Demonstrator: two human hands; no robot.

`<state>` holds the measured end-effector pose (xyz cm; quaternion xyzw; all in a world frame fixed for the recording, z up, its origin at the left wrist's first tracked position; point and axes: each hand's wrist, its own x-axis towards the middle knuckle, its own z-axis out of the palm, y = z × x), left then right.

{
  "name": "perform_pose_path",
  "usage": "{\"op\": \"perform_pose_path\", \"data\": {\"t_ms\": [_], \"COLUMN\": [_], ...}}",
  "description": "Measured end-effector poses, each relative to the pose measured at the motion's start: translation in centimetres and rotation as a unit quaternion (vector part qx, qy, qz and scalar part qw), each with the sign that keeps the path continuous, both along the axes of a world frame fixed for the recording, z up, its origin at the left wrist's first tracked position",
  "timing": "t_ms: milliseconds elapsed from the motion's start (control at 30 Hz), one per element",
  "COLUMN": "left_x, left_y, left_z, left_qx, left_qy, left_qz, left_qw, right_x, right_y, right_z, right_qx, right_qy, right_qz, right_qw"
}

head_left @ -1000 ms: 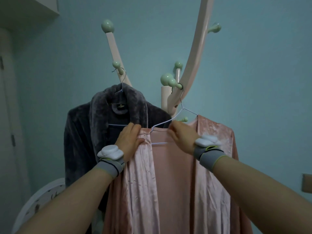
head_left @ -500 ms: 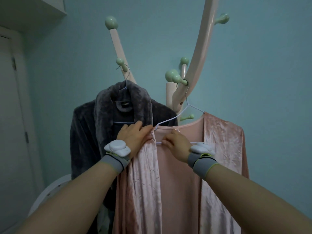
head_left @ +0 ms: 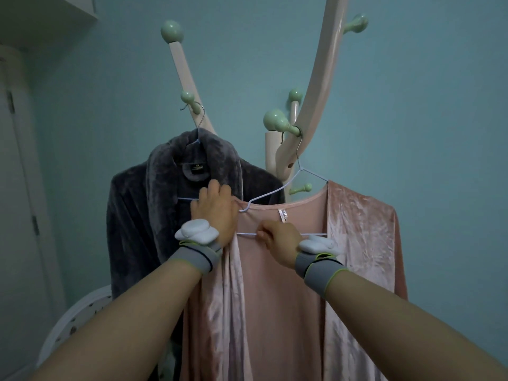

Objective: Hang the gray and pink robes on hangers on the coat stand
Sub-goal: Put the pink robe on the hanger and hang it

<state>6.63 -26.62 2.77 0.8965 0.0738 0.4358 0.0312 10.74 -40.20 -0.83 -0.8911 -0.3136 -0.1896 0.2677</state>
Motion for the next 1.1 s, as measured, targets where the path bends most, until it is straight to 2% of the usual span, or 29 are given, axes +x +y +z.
{"op": "perform_pose_path", "data": {"t_ms": [100,200,267,367,433,633,700,800,867,933,1000,1033,1100], "left_x": [0.0,0.7,1.1,1.3,1.2,1.5,2.1,3.2,3.4,3.5,3.7,3.7,3.8], "left_y": [-0.3,-1.5,-3.1,-5.5,-5.5,-3.0,-3.0,-3.3,-3.2,-2.9,-2.7,-2.8,-2.9], "left_z": [2.3,4.8,5.9,4.6,3.1,0.6,-0.3,-0.7,-0.8,-0.8,-0.9,-0.8,-0.8], "left_qx": [-0.089,-0.122,-0.111,-0.055,-0.046,-0.099,-0.128,-0.062,-0.049,-0.048,-0.039,-0.04,-0.055], "left_qy": [-0.023,-0.056,-0.051,0.053,0.09,0.014,0.006,0.033,0.018,-0.006,-0.025,-0.029,-0.04], "left_qz": [-0.052,-0.08,-0.085,-0.107,-0.153,-0.243,-0.206,-0.098,-0.099,-0.105,-0.098,-0.094,-0.087], "left_qw": [0.994,0.988,0.989,0.991,0.983,0.965,0.97,0.993,0.994,0.993,0.994,0.994,0.994], "right_x": [0.1,0.1,-0.1,0.0,0.1,0.1,0.2,0.1,0.1,0.7,1.9,2.5,3.7], "right_y": [0.5,0.9,1.1,0.4,-0.7,-2.6,-2.5,-2.6,-3.4,-5.2,-7.9,-9.5,-12.7], "right_z": [0.1,0.0,-0.1,0.2,0.1,-0.3,-0.3,-0.1,0.5,1.5,2.2,2.3,1.9], "right_qx": [-0.004,-0.011,-0.017,-0.042,-0.041,0.008,-0.001,-0.03,0.01,0.103,0.181,0.205,0.213], "right_qy": [0.005,0.019,0.022,0.027,0.02,-0.023,-0.036,-0.06,-0.087,-0.126,-0.15,-0.142,-0.085], "right_qz": [-0.002,-0.008,-0.01,-0.042,-0.038,0.057,0.065,0.077,0.083,-0.004,-0.183,-0.255,-0.322], "right_qw": [1.0,1.0,1.0,0.998,0.998,0.998,0.997,0.995,0.993,0.987,0.955,0.934,0.919]}}
